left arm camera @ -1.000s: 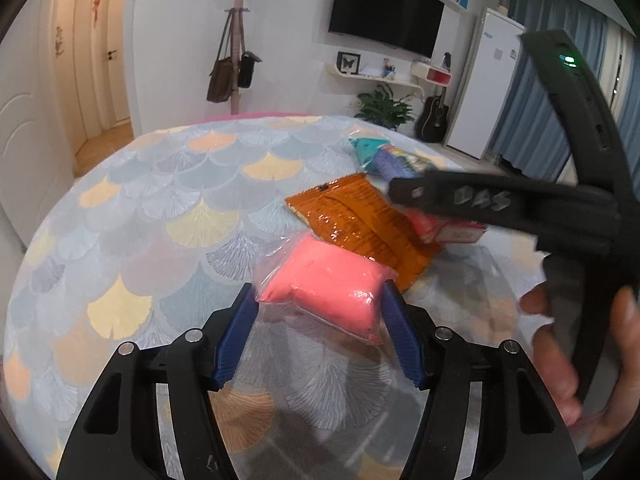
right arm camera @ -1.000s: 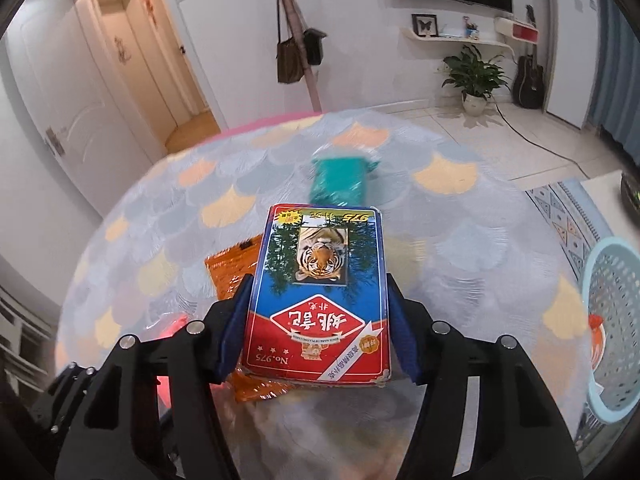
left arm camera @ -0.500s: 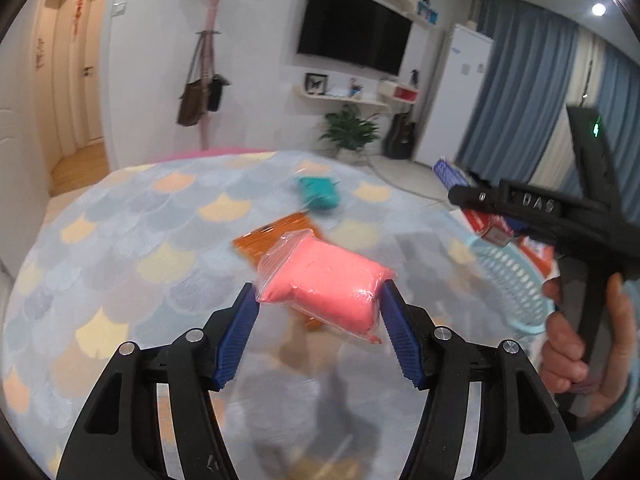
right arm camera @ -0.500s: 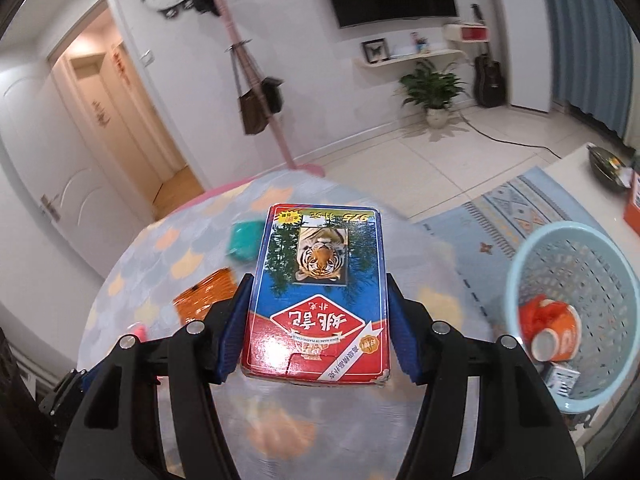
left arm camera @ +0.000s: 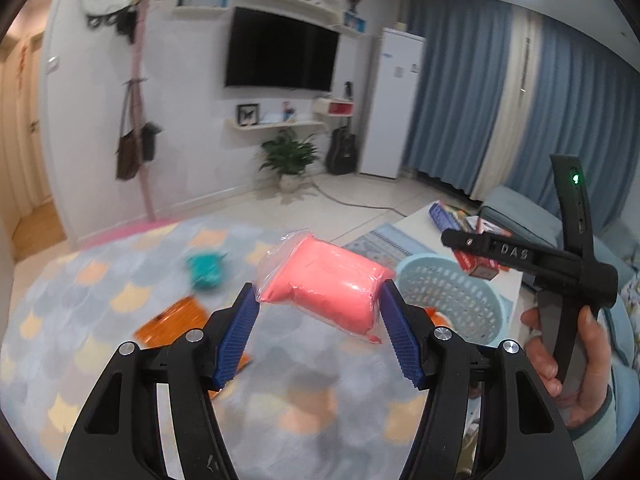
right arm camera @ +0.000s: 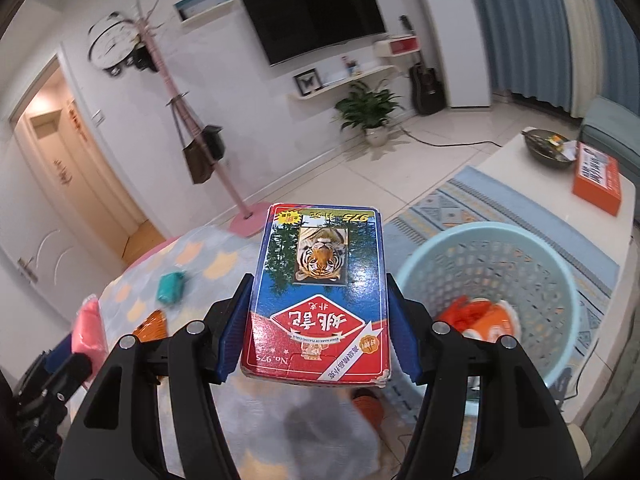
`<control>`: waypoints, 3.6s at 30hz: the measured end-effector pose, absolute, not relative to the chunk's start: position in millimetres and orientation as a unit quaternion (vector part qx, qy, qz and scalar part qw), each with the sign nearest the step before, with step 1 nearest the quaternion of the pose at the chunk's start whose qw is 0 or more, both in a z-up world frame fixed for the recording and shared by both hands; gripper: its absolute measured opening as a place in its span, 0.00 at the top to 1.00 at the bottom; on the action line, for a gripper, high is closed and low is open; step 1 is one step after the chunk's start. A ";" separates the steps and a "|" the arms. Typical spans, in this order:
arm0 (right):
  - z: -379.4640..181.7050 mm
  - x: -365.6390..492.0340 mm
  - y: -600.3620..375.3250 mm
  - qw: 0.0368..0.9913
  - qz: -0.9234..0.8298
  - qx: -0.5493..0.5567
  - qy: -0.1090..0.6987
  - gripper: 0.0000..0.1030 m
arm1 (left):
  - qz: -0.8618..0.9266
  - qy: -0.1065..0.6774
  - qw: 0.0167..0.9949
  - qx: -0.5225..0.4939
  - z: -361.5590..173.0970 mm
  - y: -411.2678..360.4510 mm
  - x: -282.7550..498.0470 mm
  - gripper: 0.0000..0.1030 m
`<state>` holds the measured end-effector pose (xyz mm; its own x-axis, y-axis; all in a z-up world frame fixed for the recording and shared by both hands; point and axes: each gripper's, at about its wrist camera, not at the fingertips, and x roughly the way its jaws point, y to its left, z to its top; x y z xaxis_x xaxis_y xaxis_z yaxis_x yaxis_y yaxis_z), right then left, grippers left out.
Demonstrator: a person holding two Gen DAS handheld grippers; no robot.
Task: Collect trash
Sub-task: 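Carry the pink bag and tiger box over the basket and open both grippers, then move both grippers back over the table, then grasp the orange snack bag with the left gripper while the right gripper grasps the teal packet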
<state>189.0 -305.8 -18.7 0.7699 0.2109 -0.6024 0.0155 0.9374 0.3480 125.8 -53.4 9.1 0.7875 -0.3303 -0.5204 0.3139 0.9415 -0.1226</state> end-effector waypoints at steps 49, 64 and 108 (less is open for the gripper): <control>-115.2 187.7 -476.1 0.868 -0.091 0.303 0.384 0.34 | -0.270 0.405 0.870 0.079 -85.4 -282.9 227.4 0.30; -84.6 195.5 -398.9 0.893 -0.035 0.253 0.371 0.34 | -0.205 0.365 0.908 -0.005 -39.6 -186.8 195.1 0.29; -66.2 322.0 -52.0 0.843 0.263 0.021 0.469 0.28 | 0.084 0.409 0.907 -0.060 -85.5 15.1 181.7 0.48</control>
